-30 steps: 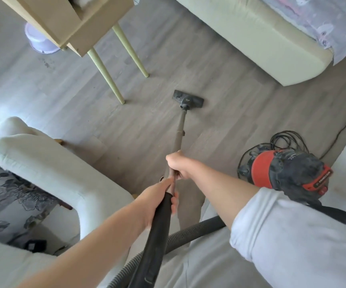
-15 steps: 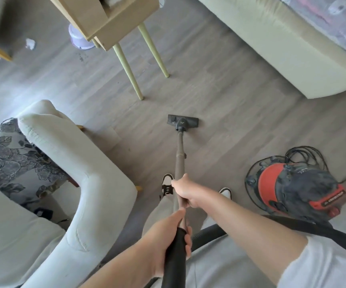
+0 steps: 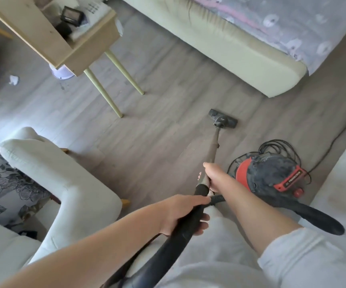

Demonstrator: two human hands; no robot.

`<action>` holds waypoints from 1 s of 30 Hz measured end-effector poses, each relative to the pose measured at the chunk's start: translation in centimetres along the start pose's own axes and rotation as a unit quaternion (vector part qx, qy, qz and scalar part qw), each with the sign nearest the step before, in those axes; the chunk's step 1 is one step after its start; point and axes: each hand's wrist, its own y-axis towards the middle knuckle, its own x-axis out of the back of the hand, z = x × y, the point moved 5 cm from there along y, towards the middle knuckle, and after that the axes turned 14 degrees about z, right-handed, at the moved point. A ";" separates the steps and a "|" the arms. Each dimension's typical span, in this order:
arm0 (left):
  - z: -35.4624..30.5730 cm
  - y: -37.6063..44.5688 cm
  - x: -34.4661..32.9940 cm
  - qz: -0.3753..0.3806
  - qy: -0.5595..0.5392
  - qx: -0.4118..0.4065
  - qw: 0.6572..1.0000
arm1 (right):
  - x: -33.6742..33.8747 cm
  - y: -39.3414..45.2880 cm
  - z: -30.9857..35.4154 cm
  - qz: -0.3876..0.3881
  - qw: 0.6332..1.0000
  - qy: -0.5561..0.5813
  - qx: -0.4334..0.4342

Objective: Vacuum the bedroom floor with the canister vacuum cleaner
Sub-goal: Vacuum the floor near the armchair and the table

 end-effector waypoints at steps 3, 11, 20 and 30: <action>1.7 -2.4 2.7 -0.027 0.092 0.007 0.995 | -1.8 -0.8 -0.9 -0.009 0.999 0.030 0.016; 15.0 -12.9 14.1 -0.110 0.172 -0.020 0.979 | -16.6 -3.5 -14.0 0.055 0.998 -0.008 -0.034; 30.7 -23.6 17.3 -0.146 0.129 -0.021 0.981 | -28.6 -10.3 -27.4 0.125 0.983 -0.070 -0.114; 26.1 -20.0 17.4 -0.103 0.017 -0.070 0.992 | -27.7 -8.5 -22.5 0.138 0.988 0.009 -0.069</action>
